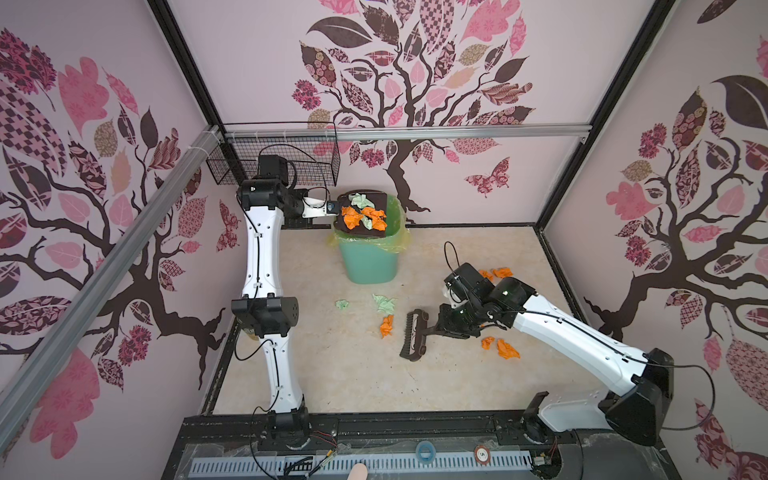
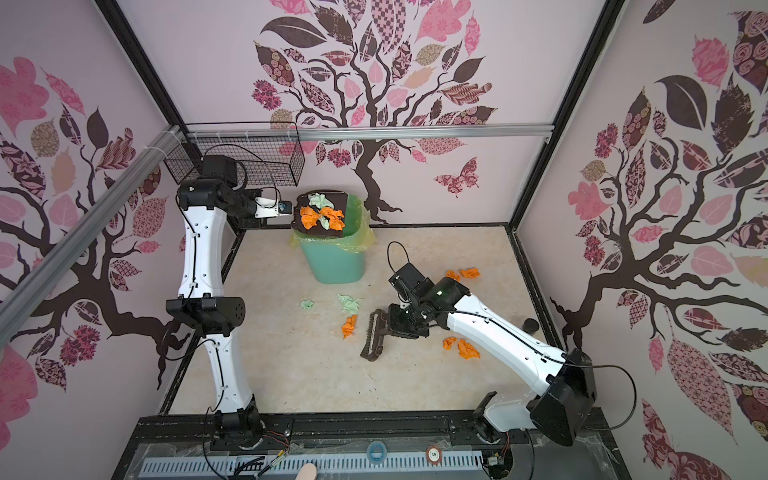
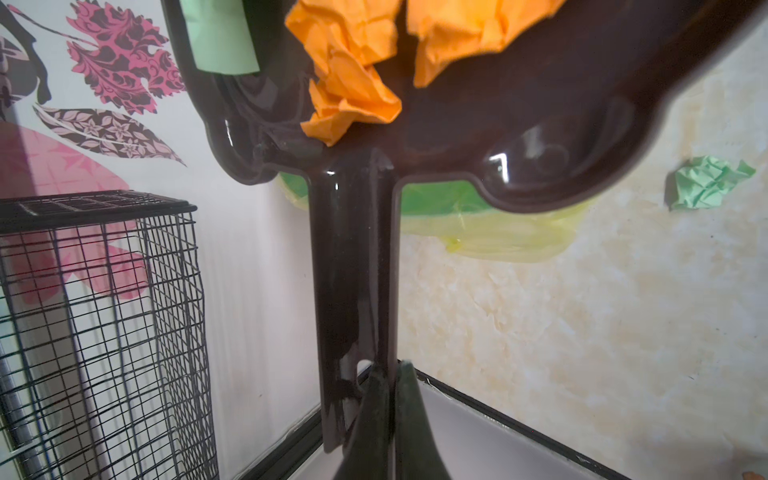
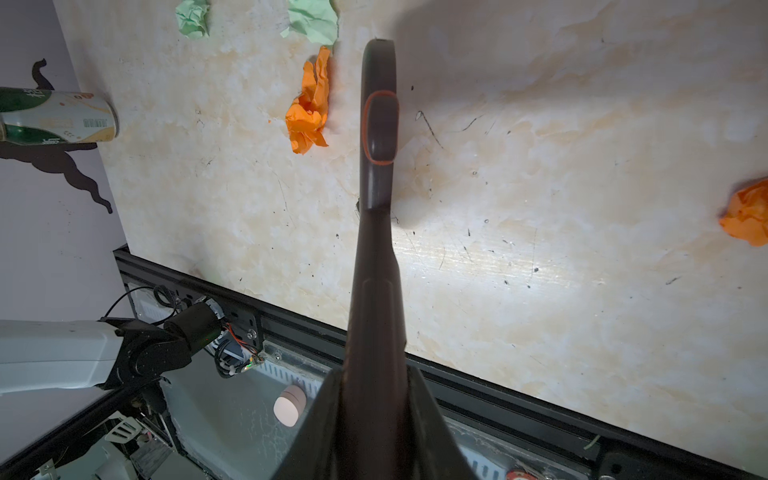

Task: Sweep away the paper scraps from the table
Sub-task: 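Raise the dustpan over the green bin and tip scraps in with the left gripper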

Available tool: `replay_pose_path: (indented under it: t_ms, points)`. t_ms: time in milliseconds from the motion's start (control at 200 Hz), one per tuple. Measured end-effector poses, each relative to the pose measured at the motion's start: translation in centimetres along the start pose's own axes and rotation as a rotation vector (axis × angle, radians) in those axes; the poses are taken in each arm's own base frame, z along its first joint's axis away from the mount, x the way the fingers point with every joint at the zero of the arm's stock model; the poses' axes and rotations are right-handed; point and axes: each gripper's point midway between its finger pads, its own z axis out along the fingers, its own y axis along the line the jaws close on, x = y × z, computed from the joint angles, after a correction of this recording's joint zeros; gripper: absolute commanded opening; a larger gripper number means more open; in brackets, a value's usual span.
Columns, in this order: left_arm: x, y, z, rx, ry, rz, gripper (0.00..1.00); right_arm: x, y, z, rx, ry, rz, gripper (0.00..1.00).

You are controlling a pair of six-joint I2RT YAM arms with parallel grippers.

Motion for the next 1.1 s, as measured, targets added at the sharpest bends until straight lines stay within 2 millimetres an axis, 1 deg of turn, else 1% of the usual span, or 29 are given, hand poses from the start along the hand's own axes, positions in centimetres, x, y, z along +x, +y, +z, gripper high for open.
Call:
replay_pose_path:
  t_ms: [265,315,395,540,680,850,935,1100]
  points:
    - [3.7,0.3,3.7,0.006,0.066,-0.035,0.00,0.1,0.0,0.2,-0.007,0.001,-0.001,0.00]
    - [4.0,0.5,4.1,-0.002,0.073,-0.034,0.00,0.1,0.0,0.2,-0.010,0.002,-0.001,0.00]
    - [4.0,1.2,4.2,-0.030,0.085,-0.020,0.00,0.1,0.0,0.3,-0.016,0.000,-0.002,0.00]
    - [3.5,3.1,3.9,-0.100,0.111,0.034,0.00,0.2,0.0,0.6,-0.028,-0.001,-0.005,0.00]
    - [2.3,4.5,3.3,-0.154,0.135,0.116,0.00,0.4,-0.2,1.0,-0.039,-0.001,-0.007,0.00]
    - [0.3,5.7,1.3,-0.210,0.154,0.210,0.00,0.5,-0.1,1.1,-0.057,-0.008,-0.011,0.00]
    - [-0.5,5.9,0.2,-0.230,0.168,0.250,0.00,0.4,0.0,1.0,-0.064,-0.014,-0.013,0.00]
    - [-0.5,6.7,-1.4,-0.279,0.212,0.305,0.00,0.5,-0.1,1.0,-0.066,-0.017,-0.013,0.00]
